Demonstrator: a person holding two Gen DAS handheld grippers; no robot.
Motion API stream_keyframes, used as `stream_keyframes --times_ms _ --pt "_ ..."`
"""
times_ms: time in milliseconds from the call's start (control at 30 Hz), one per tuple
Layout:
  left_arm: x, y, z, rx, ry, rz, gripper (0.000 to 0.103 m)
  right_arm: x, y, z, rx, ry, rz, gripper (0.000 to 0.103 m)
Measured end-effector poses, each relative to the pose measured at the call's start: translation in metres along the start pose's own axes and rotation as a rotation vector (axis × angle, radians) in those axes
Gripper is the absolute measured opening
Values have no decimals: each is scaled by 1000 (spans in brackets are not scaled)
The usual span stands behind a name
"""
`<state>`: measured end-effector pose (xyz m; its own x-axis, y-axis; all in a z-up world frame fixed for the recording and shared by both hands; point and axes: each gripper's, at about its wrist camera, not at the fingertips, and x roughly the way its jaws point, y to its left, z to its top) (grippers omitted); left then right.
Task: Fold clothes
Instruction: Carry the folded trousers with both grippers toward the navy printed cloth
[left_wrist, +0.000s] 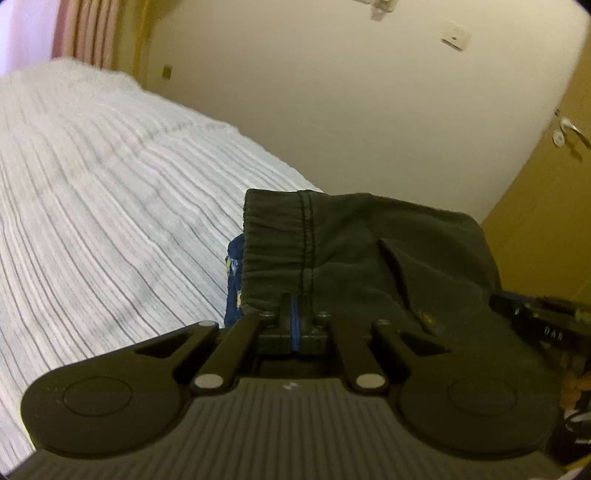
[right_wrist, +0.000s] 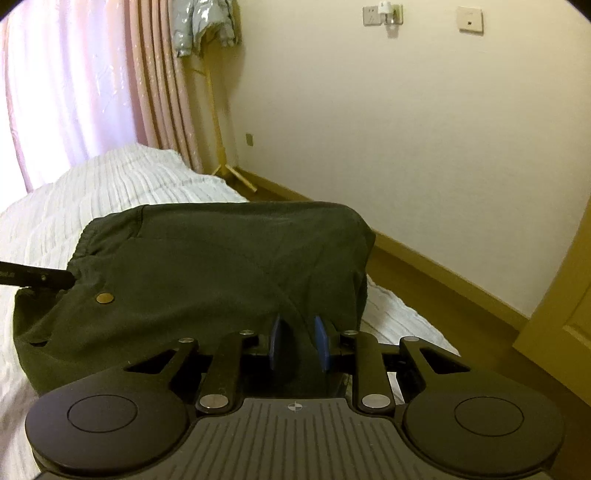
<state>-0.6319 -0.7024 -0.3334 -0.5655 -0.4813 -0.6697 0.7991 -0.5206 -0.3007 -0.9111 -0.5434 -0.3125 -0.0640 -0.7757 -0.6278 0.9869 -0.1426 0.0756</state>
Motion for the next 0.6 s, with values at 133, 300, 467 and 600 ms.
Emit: stream_keyframes --times_ms 133,300,467,600 --pt "-17 -15 25 44 18 17 3 -10 -6 16 25 1 24 24" --pt "-10 -33 58 85 -6 -10 3 -7 -14 51 26 -65 4 24" --pt "42 -43 67 167 38 11 4 42 -8 69 -92 1 10 24" --pt "56 -38 57 194 17 35 3 60 -9 61 -141 26 -43 24"
